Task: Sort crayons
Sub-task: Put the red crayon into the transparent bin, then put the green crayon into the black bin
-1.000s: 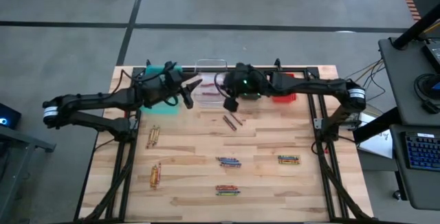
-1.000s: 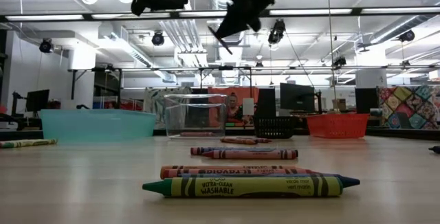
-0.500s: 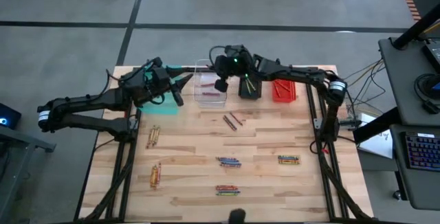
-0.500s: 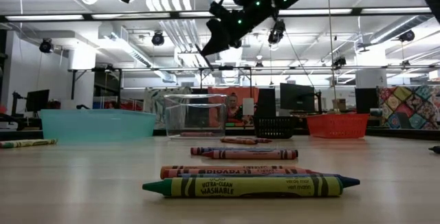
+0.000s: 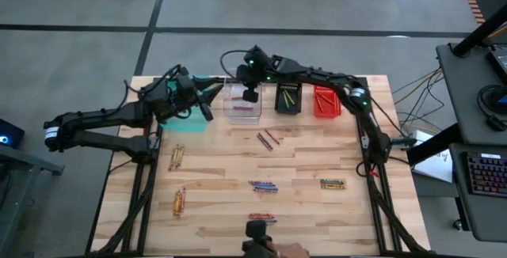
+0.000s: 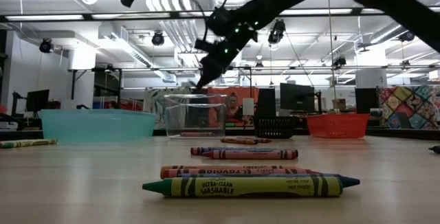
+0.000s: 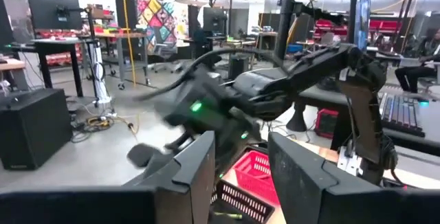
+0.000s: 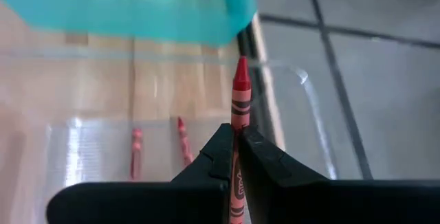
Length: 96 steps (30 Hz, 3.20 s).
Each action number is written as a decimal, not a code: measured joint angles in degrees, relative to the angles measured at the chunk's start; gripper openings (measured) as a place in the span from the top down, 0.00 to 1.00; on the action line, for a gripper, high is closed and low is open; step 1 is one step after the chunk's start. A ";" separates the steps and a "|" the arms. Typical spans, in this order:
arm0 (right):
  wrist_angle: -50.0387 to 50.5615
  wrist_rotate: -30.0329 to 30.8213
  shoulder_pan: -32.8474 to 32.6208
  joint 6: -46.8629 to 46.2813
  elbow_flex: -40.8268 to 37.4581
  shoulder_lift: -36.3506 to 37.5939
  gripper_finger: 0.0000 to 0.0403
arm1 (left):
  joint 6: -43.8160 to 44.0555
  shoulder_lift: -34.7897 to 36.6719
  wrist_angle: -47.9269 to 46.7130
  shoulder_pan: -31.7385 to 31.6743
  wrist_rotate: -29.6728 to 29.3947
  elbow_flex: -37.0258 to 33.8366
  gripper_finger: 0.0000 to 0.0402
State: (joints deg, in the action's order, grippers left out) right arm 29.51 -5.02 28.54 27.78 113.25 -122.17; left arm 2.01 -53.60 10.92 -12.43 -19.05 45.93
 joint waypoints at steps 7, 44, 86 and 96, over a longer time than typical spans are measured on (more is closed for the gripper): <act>12.13 0.51 0.01 4.87 9.92 -7.57 0.97 | 1.95 0.33 -1.39 0.11 0.02 -0.54 0.71; 14.70 0.55 -0.01 6.31 13.12 -10.25 0.74 | 5.09 6.23 -8.02 0.28 0.11 -1.88 0.71; 44.12 -7.44 -3.44 -5.37 12.85 16.24 0.73 | 46.97 -3.29 -43.49 9.99 11.64 -1.82 0.71; 44.25 -7.45 -6.51 -3.13 12.83 16.37 0.73 | 66.17 -9.91 -65.56 18.08 10.92 -1.84 0.71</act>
State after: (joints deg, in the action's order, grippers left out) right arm 73.76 -12.47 22.03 24.64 126.08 -105.80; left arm 68.17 -63.52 -54.64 5.66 -8.12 44.10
